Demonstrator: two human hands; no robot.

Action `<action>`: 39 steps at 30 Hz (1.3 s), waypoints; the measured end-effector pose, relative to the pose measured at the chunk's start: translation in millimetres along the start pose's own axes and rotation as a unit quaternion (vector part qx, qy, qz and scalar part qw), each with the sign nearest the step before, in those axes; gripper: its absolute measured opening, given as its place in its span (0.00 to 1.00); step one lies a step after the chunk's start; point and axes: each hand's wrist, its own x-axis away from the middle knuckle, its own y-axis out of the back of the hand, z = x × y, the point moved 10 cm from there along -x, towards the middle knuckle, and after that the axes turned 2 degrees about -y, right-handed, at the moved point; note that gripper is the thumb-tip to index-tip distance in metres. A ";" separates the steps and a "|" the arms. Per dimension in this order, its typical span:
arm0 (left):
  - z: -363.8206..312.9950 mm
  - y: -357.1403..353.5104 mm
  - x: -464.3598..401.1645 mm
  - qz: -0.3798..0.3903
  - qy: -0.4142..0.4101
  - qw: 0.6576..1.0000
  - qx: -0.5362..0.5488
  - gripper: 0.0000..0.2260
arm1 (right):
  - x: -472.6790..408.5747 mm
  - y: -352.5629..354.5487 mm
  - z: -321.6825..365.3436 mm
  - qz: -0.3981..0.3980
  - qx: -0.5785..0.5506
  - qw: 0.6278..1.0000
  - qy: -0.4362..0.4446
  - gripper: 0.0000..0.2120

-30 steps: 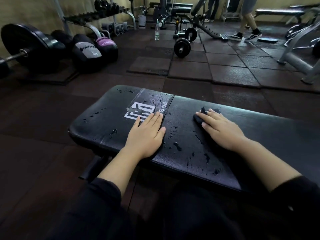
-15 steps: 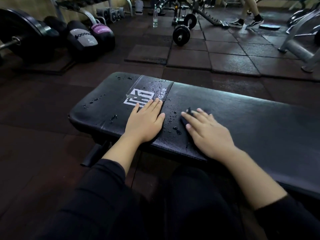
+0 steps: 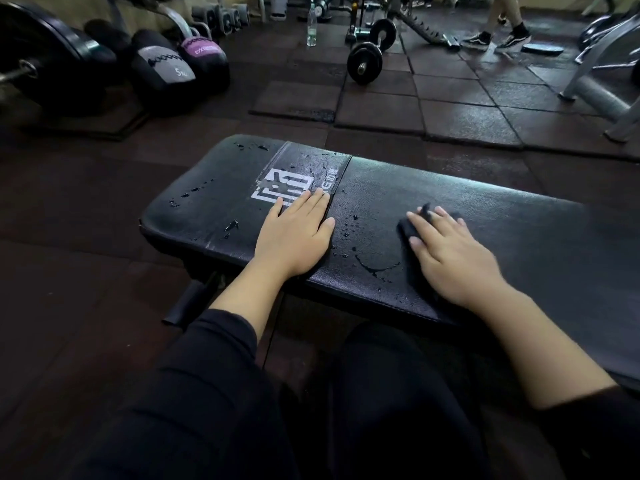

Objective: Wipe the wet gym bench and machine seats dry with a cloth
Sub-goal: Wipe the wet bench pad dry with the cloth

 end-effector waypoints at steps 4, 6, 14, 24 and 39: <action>0.7 -0.5 0.5 -0.004 -0.001 1.000 -0.002 0.24 | 8.3 -10.0 64.7 -0.036 0.025 0.997 0.064 0.23; 1.3 -0.3 0.3 -0.004 -0.002 1.000 0.001 0.23 | 37.3 -8.7 82.1 -0.067 0.028 0.991 0.115 0.23; 1.0 0.5 0.7 -0.001 -0.005 1.000 0.005 0.23 | 47.3 -2.5 10.0 -0.002 0.034 0.992 0.122 0.28; 3.4 3.2 -1.7 -0.013 0.003 0.999 0.034 0.22 | 56.6 -14.4 92.9 -0.047 0.034 0.971 0.233 0.22; 57.4 28.5 25.5 -0.051 0.011 0.999 -0.005 0.22 | -3.9 7.2 29.2 -0.018 -0.124 0.979 0.164 0.19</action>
